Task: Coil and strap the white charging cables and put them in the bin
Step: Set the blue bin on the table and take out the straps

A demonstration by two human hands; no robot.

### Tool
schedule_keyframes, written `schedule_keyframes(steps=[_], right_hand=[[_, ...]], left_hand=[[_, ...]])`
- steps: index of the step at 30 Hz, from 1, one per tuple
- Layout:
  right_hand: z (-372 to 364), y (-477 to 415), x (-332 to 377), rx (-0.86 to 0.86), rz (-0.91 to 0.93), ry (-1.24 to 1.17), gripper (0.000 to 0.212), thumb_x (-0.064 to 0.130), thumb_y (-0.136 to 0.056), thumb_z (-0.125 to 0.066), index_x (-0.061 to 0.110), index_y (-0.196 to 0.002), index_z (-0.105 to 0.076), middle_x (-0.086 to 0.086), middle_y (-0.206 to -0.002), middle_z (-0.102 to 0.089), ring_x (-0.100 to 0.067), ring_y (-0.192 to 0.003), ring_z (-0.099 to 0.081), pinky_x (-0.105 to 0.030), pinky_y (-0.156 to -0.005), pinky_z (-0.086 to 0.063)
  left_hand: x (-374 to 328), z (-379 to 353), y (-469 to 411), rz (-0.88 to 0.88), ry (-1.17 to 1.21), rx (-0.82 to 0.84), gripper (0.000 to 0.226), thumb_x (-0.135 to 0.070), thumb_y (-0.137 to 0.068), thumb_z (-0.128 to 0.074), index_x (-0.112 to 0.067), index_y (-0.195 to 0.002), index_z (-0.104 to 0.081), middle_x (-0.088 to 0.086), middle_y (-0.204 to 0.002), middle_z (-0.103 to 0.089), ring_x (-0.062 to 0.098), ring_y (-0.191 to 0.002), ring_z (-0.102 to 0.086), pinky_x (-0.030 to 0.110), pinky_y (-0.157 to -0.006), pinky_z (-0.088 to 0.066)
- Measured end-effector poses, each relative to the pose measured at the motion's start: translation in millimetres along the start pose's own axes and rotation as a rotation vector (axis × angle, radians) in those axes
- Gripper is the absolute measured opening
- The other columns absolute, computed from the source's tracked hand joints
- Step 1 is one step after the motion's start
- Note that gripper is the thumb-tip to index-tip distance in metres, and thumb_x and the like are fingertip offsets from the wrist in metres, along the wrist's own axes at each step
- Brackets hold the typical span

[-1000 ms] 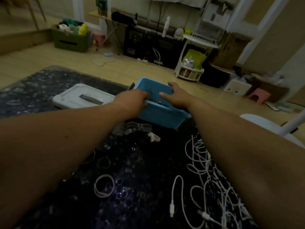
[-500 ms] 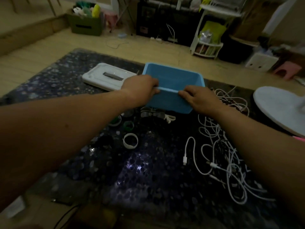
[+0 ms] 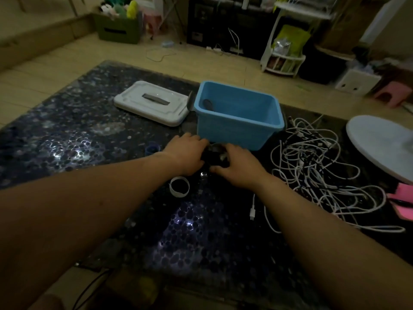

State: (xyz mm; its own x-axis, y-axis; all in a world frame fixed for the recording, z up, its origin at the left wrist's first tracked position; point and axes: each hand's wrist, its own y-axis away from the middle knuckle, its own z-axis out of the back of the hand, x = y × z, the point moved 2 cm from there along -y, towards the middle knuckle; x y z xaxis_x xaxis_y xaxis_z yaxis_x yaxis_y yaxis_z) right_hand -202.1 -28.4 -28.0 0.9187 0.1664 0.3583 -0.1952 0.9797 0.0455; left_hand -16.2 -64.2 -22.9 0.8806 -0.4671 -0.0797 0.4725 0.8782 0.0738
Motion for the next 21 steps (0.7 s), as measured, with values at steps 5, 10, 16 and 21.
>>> schedule_keyframes(steps=[5, 10, 16, 21], right_hand=[[-1, 5, -7, 0.030, -0.035, 0.033, 0.061, 0.045, -0.083, -0.079, 0.021, -0.131, -0.050, -0.012, -0.130, -0.055, -0.034, -0.116, -0.058, -0.045, -0.097, -0.051], [8, 23, -13, 0.056, -0.039, -0.031, 0.063, 0.038, -0.080, -0.079, 0.030, -0.130, -0.042, -0.010, -0.132, -0.056, -0.029, -0.115, -0.062, -0.043, -0.093, -0.055], [8, 34, -18, 0.072, -0.065, 0.049, 0.050, 0.049, -0.087, -0.075, 0.034, -0.131, -0.055, -0.001, -0.115, -0.054, -0.024, -0.106, -0.061, -0.034, -0.085, -0.049], [9, 38, -27, 0.051, -0.100, -0.026, 0.035, 0.051, -0.090, -0.067, 0.045, -0.123, -0.057, -0.004, -0.114, -0.060, -0.023, -0.104, -0.063, -0.035, -0.084, -0.051]], left_hand=[[-5, 6, -1, 0.002, 0.073, -0.011, 0.028, -0.040, -0.099, -0.057, -0.027, -0.123, -0.053, 0.008, -0.120, -0.064, 0.033, -0.109, -0.062, 0.047, -0.092, -0.050], [-2, 10, 7, 0.140, 0.405, -0.023, 0.024, -0.031, -0.098, -0.060, -0.020, -0.118, -0.053, 0.011, -0.119, -0.066, 0.032, -0.103, -0.063, 0.045, -0.086, -0.054], [-21, 23, 21, 0.331, 0.982, 0.031, 0.003, -0.013, -0.101, -0.054, -0.011, -0.098, -0.053, 0.019, -0.100, -0.065, 0.033, -0.089, -0.068, 0.048, -0.073, -0.060], [-27, 18, 30, 0.599, 1.556, 0.097, 0.024, -0.007, -0.103, -0.040, -0.003, -0.119, -0.058, 0.027, -0.113, -0.071, 0.039, -0.103, -0.075, 0.050, -0.090, -0.063]])
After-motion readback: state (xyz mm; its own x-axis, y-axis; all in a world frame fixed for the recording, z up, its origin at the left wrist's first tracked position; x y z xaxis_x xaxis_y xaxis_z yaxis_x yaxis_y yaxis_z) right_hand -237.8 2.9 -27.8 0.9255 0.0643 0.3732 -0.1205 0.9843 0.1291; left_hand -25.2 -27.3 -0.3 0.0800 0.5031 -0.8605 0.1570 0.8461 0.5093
